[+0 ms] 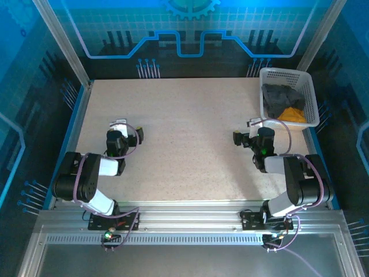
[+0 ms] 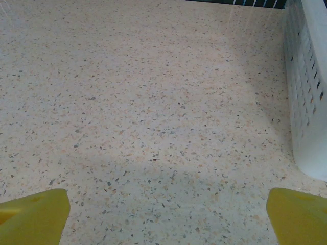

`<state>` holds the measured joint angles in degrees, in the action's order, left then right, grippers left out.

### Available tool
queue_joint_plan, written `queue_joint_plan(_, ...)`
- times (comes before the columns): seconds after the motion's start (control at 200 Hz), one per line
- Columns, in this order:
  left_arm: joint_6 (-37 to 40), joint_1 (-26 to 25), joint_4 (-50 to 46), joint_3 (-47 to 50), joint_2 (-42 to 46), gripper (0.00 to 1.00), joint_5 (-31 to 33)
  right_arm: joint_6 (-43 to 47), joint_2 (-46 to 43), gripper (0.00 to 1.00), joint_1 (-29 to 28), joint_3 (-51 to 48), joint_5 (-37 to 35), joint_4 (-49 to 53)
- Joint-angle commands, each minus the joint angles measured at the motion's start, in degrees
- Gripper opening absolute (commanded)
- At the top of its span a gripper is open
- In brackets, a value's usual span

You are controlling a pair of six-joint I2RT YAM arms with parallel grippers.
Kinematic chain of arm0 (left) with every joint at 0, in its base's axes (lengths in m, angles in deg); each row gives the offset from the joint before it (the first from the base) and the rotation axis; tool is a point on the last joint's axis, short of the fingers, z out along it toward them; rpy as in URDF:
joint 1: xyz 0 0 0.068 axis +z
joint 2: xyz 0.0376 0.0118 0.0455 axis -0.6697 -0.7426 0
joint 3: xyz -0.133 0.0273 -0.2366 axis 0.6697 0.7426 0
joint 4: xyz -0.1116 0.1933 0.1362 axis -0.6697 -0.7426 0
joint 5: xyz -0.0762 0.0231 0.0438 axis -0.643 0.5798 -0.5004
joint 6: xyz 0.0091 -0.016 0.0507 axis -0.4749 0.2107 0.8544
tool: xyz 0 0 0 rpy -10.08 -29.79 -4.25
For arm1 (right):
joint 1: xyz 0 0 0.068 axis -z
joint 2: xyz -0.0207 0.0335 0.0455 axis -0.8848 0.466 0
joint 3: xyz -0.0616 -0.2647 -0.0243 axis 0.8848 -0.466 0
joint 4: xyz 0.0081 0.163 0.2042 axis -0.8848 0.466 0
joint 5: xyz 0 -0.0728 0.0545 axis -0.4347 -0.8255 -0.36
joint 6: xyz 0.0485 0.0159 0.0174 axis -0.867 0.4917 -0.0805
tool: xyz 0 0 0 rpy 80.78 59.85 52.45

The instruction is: Fold and stack the t-shirts

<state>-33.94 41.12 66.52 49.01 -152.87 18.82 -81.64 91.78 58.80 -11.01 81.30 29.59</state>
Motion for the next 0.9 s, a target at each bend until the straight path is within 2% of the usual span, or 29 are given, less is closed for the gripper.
queue_joint_plan(0.0, 1.0, 0.0, 0.4, -0.8, 0.2, 0.99, -1.1, 0.7, -0.3, 1.0, 0.2, 1.0, 1.1, -1.5)
queue_joint_plan(0.895, 0.9, -0.1, 1.1, -0.4, 0.2, 0.99, -1.0, 0.7, -0.3, 1.0, 0.2, 0.8, 1.1, -1.8)
